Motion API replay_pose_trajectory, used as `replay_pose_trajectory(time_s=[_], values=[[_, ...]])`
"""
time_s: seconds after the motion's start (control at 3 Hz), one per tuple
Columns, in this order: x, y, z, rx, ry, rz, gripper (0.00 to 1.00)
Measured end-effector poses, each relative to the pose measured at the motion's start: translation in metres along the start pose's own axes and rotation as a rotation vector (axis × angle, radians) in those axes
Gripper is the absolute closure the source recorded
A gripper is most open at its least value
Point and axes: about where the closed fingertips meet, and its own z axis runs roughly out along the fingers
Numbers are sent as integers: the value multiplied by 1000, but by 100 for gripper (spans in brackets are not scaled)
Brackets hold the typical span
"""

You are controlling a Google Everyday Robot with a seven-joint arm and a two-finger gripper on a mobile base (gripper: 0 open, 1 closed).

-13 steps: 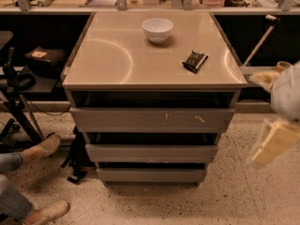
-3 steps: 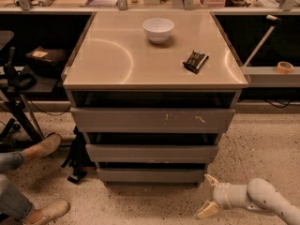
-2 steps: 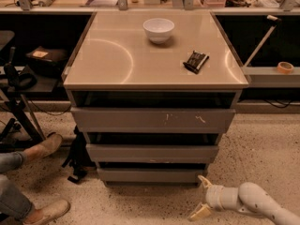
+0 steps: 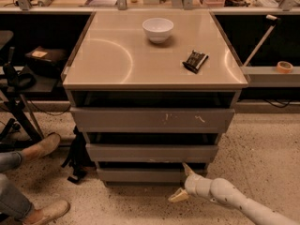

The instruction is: Open bottom drawer

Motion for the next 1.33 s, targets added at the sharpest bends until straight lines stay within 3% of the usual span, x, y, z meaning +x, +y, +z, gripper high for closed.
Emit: replay_pose_trajectory(time_s=[0.33,0.67,1.0,1.33], values=[[0,-12,4,51,2,0,0],[8,-16,9,72,45,-6,0],[24,-29,16,106,104,-14,0],[57,-49,22,168,174,-5,0]])
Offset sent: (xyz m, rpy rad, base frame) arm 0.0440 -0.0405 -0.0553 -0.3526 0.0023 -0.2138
